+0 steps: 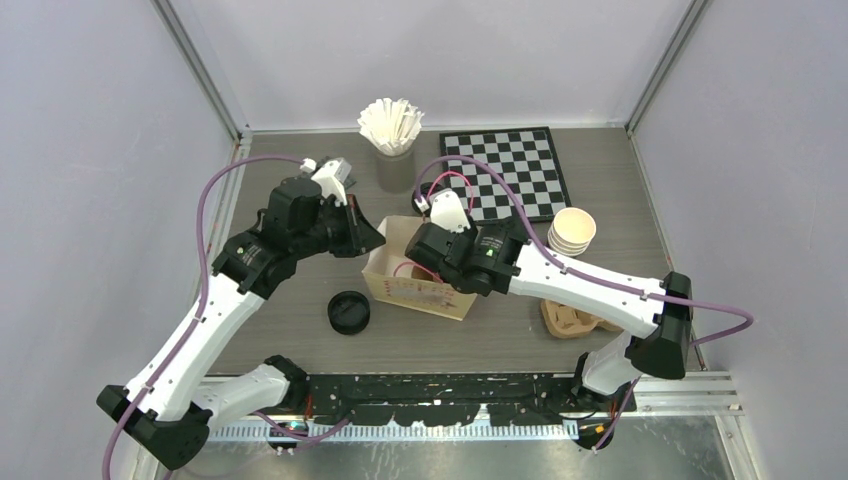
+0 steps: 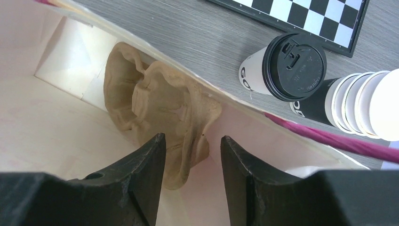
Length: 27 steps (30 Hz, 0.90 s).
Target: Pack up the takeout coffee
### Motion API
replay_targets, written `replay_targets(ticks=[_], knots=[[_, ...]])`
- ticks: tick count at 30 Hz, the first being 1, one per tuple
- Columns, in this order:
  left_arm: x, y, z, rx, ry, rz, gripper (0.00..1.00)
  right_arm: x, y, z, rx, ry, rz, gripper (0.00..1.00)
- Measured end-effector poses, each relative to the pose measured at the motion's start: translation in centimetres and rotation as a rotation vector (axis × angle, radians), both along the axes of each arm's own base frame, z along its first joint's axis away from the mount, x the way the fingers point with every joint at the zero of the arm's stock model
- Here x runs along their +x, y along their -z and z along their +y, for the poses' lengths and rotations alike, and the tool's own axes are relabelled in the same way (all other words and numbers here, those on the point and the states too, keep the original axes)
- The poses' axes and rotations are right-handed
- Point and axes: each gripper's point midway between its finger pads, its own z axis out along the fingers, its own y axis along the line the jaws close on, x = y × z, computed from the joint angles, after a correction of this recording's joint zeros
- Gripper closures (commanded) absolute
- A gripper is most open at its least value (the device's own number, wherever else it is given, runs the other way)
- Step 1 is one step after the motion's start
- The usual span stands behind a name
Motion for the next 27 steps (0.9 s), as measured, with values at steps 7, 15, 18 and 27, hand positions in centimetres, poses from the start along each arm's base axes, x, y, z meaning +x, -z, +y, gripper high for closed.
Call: replay_targets(ticks=[7,15,18,27], knots=[[-0.2,0.1,-0.2,-0.009,0.007,0.01,1.0,0.6,1.1,-0.1,0.0,0.021,-0.008,0.49],[-0.5,0.2,-0.2,-0.015,0.016,0.013,1.0,1.2,2.1,-0.6,-0.014,0.045,-0.032,0.7],[-0.6,0.3,-0.2,-0.019,0.015,0.021,1.0,1.4,2.0,-0.7,-0.02,0.05,-0.045,0.82],[-0.6,0.3,-0.3,-0.026,0.013,0.029,1.0,1.1,0.2,-1.1,0.032,0.029,-0.065,0.93]])
